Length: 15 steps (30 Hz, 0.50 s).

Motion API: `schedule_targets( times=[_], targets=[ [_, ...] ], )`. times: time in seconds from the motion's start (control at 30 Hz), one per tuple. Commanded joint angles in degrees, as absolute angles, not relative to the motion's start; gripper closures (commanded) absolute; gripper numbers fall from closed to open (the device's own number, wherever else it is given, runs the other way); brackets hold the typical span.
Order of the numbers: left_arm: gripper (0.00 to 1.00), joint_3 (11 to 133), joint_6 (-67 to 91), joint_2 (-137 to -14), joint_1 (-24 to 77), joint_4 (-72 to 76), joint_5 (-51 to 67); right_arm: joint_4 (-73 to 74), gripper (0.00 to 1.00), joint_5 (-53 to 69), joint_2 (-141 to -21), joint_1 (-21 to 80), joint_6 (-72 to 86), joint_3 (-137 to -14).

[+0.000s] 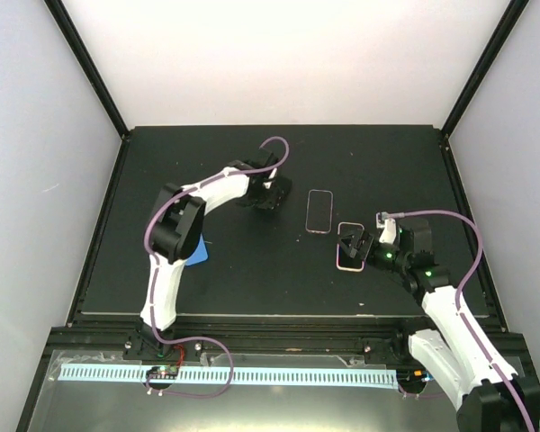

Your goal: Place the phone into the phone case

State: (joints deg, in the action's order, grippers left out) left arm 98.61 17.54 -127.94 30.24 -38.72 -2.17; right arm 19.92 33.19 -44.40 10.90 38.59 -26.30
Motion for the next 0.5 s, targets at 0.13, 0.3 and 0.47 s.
schedule_targets(
  times=[0.13, 0.3, 0.47],
  targets=[
    [0.33, 74.47, 26.51, -106.86, 30.64, -29.22, 14.83, 15.65, 0.01, 36.23, -42.0, 12.22, 42.88, -24.87],
    [0.36, 56.67, 35.65, -96.74, 31.03, -13.72, 30.81, 11.7, 0.04, 35.85, -42.66, 15.38, 46.23, -23.88],
    [0.37, 45.53, 42.87, -90.6, 33.35, -2.88, 36.33, 6.32, 0.06, 33.52, -44.65, 19.35, 50.21, -21.88]
  ],
)
